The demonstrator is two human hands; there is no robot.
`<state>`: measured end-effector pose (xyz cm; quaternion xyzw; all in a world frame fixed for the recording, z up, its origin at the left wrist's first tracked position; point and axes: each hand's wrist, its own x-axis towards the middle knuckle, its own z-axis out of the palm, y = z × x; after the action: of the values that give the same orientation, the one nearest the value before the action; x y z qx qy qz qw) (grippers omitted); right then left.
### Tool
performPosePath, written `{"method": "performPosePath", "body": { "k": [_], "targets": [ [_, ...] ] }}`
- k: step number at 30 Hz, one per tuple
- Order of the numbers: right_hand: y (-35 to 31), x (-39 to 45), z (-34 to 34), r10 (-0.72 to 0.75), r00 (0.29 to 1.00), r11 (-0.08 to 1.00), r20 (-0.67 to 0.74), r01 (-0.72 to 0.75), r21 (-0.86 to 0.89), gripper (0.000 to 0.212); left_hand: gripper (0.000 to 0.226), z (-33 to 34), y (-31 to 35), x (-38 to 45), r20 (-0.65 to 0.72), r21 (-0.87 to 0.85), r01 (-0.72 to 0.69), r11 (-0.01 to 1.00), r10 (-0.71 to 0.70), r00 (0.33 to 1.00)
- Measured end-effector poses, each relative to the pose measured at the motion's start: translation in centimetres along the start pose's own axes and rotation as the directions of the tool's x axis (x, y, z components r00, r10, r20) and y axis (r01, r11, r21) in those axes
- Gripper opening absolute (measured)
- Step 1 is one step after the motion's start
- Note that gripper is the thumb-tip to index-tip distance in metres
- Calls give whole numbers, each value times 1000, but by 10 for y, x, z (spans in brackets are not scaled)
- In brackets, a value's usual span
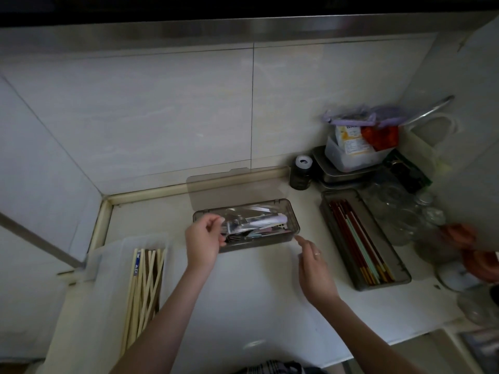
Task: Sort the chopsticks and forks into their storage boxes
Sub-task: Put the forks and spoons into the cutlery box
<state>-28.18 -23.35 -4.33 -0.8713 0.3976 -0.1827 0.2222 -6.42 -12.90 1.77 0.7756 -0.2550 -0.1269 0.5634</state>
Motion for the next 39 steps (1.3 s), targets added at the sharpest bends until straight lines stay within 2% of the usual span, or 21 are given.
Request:
{"method": "performPosePath", "body": {
  "k": [3,6,8,11,13,16,19,22,27,32,36,39],
  "targets": [
    [2,-5,0,-30,999,999,23,30,-20,48,11,5,-8,23,-61,42,39,998,-36,998],
    [2,-5,2,-18,999,1000,33,18,-10,49,11,11,-28,38,26,128,130,983,-134,991],
    [0,-2,2,-11,999,1000,34,12,-11,51,14,12,-34,39,55,184,135,974,-148,987],
    [-4,4,1,-24,999,998,40,26,-48,58,31,8,-32,30,2,322,29,946,-31,1000],
    [-8,12,0,-62,997,992,56,68,-102,65,26,4,-31,18,-25,378,-97,921,115,993],
    [-16,30,-1,-117,987,968,114,139,-210,69,12,-1,-35,-1,110,470,-298,831,280,954],
    [-23,43,2,-92,969,954,231,152,-260,61,14,-3,-49,-12,266,511,-393,765,294,918],
    [-28,51,4,-53,965,958,258,122,-258,45,24,-1,-59,-14,363,585,-412,699,229,903],
    [-25,46,6,-22,953,982,301,78,-174,22,23,-2,-55,-12,325,558,-358,749,199,924],
    [-10,18,11,-84,971,979,224,122,-162,23,38,-2,-65,-38,313,579,-395,714,252,916],
    [-2,3,9,-133,972,970,192,168,-179,42,31,-1,-61,-62,315,607,-401,686,256,914],
    [1,-5,8,-160,976,964,149,187,-192,38,29,-3,-64,-71,336,587,-418,693,261,905]
  ]
}}
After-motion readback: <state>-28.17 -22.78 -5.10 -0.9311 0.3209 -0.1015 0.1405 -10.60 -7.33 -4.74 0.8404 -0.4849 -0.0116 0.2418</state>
